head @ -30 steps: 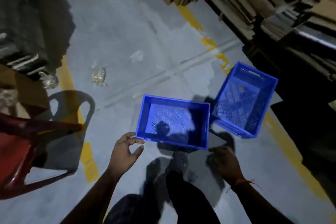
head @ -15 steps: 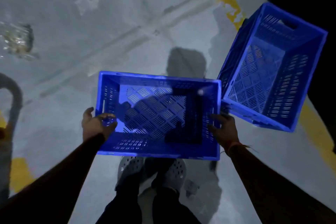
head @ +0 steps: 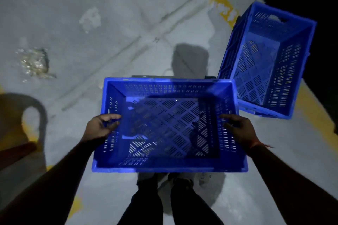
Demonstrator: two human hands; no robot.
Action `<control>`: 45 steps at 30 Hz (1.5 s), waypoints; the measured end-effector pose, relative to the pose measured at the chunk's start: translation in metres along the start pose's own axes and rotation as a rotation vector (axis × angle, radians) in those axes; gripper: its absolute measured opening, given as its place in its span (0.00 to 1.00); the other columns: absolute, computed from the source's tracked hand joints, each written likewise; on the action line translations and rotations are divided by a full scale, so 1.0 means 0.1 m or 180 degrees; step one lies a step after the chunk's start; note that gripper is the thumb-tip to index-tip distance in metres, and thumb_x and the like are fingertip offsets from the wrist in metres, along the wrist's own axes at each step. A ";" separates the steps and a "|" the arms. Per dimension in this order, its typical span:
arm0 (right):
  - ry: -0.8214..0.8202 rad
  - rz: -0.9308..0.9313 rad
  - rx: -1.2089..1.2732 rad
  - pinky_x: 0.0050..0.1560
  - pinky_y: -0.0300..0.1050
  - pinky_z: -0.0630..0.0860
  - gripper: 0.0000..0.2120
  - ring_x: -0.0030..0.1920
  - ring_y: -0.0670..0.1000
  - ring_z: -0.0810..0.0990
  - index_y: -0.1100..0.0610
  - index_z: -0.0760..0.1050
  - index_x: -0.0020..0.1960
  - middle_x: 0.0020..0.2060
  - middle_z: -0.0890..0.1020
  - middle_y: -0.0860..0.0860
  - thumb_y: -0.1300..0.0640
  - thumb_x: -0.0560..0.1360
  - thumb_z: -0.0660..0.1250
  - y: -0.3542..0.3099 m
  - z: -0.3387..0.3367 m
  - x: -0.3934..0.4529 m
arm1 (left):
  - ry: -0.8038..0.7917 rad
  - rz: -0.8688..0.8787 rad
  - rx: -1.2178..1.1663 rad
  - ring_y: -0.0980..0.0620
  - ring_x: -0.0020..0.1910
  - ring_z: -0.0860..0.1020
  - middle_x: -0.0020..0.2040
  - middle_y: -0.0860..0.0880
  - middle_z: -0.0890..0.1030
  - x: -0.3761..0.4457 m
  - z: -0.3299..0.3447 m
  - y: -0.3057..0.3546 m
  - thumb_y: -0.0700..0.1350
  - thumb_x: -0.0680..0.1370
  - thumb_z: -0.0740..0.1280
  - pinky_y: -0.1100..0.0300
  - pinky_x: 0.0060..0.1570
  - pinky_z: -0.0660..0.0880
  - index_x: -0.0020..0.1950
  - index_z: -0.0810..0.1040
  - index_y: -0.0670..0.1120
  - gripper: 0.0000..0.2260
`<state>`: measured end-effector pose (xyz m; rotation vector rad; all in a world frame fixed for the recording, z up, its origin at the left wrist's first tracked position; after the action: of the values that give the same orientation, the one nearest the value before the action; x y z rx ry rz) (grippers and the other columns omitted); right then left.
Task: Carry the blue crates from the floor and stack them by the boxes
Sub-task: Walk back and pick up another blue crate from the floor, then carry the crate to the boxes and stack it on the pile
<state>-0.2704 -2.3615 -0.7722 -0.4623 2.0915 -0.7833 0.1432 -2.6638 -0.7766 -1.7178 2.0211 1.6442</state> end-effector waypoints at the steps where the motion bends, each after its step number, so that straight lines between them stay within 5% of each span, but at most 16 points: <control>1: 0.0002 0.0034 0.0053 0.53 0.45 0.76 0.17 0.48 0.49 0.82 0.42 0.83 0.50 0.47 0.85 0.50 0.65 0.73 0.72 -0.14 -0.12 -0.20 | -0.0030 -0.0004 0.0004 0.46 0.54 0.84 0.51 0.53 0.87 -0.17 -0.13 0.17 0.50 0.72 0.74 0.42 0.60 0.78 0.56 0.85 0.53 0.13; 4: 0.0052 0.0021 0.0079 0.57 0.44 0.77 0.14 0.52 0.44 0.83 0.47 0.84 0.53 0.50 0.86 0.48 0.64 0.73 0.72 -0.58 -0.48 -0.86 | -0.0008 0.0076 0.0001 0.46 0.51 0.84 0.48 0.57 0.87 -0.74 -0.45 0.74 0.42 0.74 0.75 0.57 0.53 0.81 0.54 0.86 0.51 0.09; 6: 0.0148 -0.0007 0.0115 0.52 0.35 0.77 0.14 0.48 0.37 0.82 0.47 0.83 0.52 0.49 0.86 0.47 0.64 0.73 0.73 -0.86 -0.75 -1.32 | 0.0050 0.0203 0.0074 0.48 0.49 0.84 0.46 0.61 0.86 -1.10 -0.62 1.15 0.38 0.75 0.74 0.67 0.46 0.79 0.52 0.86 0.52 0.10; 9: 0.0462 -0.0124 0.0265 0.51 0.38 0.77 0.12 0.47 0.40 0.83 0.44 0.84 0.48 0.47 0.86 0.41 0.61 0.72 0.74 -1.31 -1.23 -2.13 | 0.0055 0.0395 0.0067 0.53 0.46 0.84 0.47 0.58 0.86 -1.70 -0.93 1.90 0.43 0.74 0.75 0.61 0.46 0.80 0.50 0.86 0.53 0.08; 12: 0.0746 -0.0164 0.0635 0.51 0.50 0.76 0.05 0.44 0.53 0.82 0.48 0.85 0.48 0.44 0.85 0.59 0.51 0.72 0.73 -1.51 -1.64 -2.87 | -0.0080 0.0780 0.0198 0.58 0.44 0.83 0.45 0.60 0.86 -2.16 -1.07 2.61 0.46 0.73 0.74 0.64 0.46 0.78 0.49 0.87 0.52 0.06; 15: 0.1131 -0.0119 0.0735 0.45 0.44 0.73 0.15 0.38 0.50 0.76 0.45 0.84 0.50 0.41 0.82 0.66 0.65 0.75 0.69 -1.46 -1.97 -3.47 | -0.0172 0.1098 0.0364 0.56 0.42 0.83 0.43 0.59 0.86 -2.47 -1.04 3.17 0.41 0.75 0.74 0.63 0.45 0.78 0.49 0.87 0.52 0.07; 19: 0.1607 0.0029 0.1046 0.46 0.43 0.75 0.17 0.37 0.48 0.78 0.45 0.85 0.48 0.39 0.83 0.63 0.67 0.74 0.68 -1.18 -2.29 -4.26 | -0.0467 0.1515 0.0631 0.60 0.41 0.82 0.43 0.61 0.85 -2.77 -0.70 3.76 0.41 0.74 0.75 0.68 0.45 0.75 0.47 0.86 0.54 0.07; 24: 0.2242 0.0245 0.1181 0.34 0.32 0.70 0.17 0.28 0.42 0.71 0.46 0.84 0.44 0.26 0.77 0.46 0.69 0.73 0.70 -0.59 -2.64 -5.20 | -0.0965 0.1890 0.1109 0.54 0.37 0.80 0.39 0.56 0.86 -3.10 0.17 4.31 0.39 0.74 0.75 0.62 0.41 0.74 0.43 0.85 0.57 0.11; 28: 0.2594 0.0459 0.1396 0.38 0.33 0.73 0.22 0.34 0.47 0.77 0.39 0.84 0.41 0.35 0.85 0.54 0.69 0.72 0.71 0.15 -2.88 -5.90 | -0.1395 0.2052 0.1333 0.54 0.33 0.76 0.36 0.48 0.84 -3.57 1.09 4.68 0.41 0.73 0.75 0.63 0.35 0.71 0.42 0.85 0.57 0.10; 30: 0.2762 0.0510 0.1537 0.40 0.31 0.73 0.26 0.35 0.45 0.77 0.36 0.83 0.41 0.38 0.86 0.56 0.70 0.71 0.71 0.55 -3.02 -6.31 | -0.1620 0.2156 0.1440 0.54 0.34 0.76 0.37 0.44 0.84 -3.88 1.60 4.84 0.50 0.70 0.75 0.61 0.38 0.72 0.44 0.85 0.57 0.04; 32: 0.2955 0.0614 0.1649 0.40 0.29 0.73 0.27 0.35 0.44 0.78 0.35 0.83 0.40 0.38 0.86 0.56 0.70 0.71 0.72 0.95 -3.18 -6.75 | -0.1866 0.2252 0.1527 0.53 0.36 0.78 0.38 0.44 0.84 -4.19 2.16 4.97 0.57 0.67 0.73 0.57 0.43 0.75 0.46 0.86 0.56 0.11; 36: 0.3415 0.1007 0.1685 0.40 0.29 0.73 0.27 0.36 0.44 0.80 0.32 0.82 0.39 0.39 0.87 0.51 0.68 0.70 0.73 1.77 -3.41 -7.67 | -0.2343 0.2529 0.1849 0.54 0.37 0.78 0.40 0.42 0.84 -5.00 3.35 5.24 0.50 0.70 0.76 0.61 0.41 0.73 0.45 0.85 0.56 0.06; 41: 0.4028 0.1493 0.1862 0.41 0.38 0.75 0.22 0.36 0.48 0.79 0.35 0.83 0.41 0.37 0.86 0.55 0.65 0.71 0.74 2.56 -3.52 -8.63 | -0.2997 0.2943 0.2210 0.59 0.38 0.78 0.40 0.48 0.85 -5.88 4.76 5.49 0.49 0.70 0.74 0.69 0.38 0.71 0.44 0.86 0.51 0.05; 45: 0.4396 0.1854 0.2056 0.37 0.30 0.71 0.15 0.31 0.40 0.75 0.44 0.84 0.41 0.28 0.80 0.40 0.66 0.71 0.74 3.00 -3.52 -9.19 | -0.3473 0.3189 0.2385 0.65 0.35 0.78 0.38 0.62 0.85 -6.51 5.77 5.64 0.45 0.71 0.76 0.67 0.40 0.72 0.39 0.84 0.56 0.05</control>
<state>-0.0324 -1.4900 -0.2797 1.3480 2.6282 -1.5351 -0.3351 -1.8975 -0.2682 0.4741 2.2979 1.1088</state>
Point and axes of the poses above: each hand's wrist, its own x-axis towards the middle knuckle, its own z-axis out of the palm, y = z × x, the point moved 6 cm from there along x, towards the middle knuckle
